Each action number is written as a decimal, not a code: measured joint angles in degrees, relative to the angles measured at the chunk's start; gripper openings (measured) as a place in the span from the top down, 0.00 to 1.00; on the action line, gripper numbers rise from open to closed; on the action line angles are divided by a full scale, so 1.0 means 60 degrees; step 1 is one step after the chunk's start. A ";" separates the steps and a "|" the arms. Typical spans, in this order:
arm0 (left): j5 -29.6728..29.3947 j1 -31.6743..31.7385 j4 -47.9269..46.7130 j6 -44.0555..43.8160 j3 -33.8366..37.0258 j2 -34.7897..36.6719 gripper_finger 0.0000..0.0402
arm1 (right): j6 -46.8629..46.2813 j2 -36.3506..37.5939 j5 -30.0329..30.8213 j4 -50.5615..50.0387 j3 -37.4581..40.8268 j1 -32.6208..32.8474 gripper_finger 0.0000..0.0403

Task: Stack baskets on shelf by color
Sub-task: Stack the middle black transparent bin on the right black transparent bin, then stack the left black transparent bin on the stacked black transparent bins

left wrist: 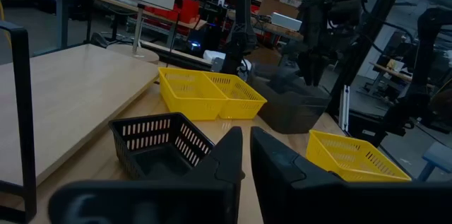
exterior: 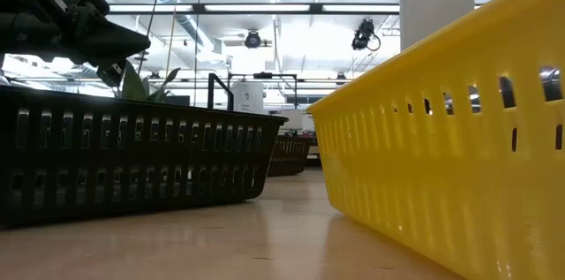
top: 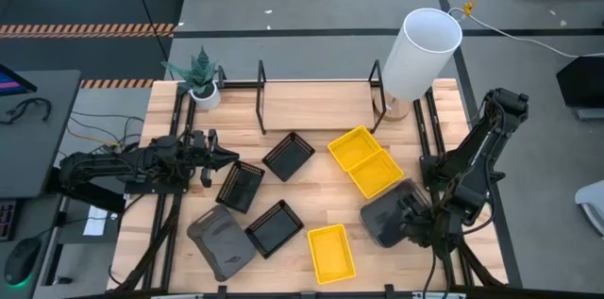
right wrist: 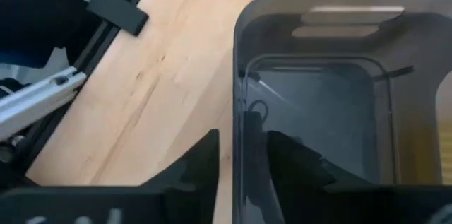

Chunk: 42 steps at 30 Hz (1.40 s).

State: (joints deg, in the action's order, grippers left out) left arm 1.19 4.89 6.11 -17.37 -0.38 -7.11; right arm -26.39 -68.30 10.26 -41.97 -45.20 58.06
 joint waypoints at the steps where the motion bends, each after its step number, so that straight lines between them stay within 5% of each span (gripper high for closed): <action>1: 0.0000 0.0000 0.0000 -0.0004 0.0000 0.0004 0.92 | 0.0000 0.0004 -0.0046 -0.0025 -0.0071 -0.0026 0.65; 19: -0.0004 0.0004 0.0000 -0.0003 -0.0001 0.0000 0.92 | 0.0106 0.0008 -0.1339 -0.0525 -0.0908 -0.0933 0.33; 42: -0.0004 0.0004 0.0000 0.0000 0.0000 0.0004 0.92 | -0.0468 0.1846 -0.0939 -0.0373 -0.0912 -0.1643 0.29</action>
State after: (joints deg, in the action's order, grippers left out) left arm 1.17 4.91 6.11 -17.37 -0.38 -7.09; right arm -29.20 -57.22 4.63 -44.21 -50.68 48.20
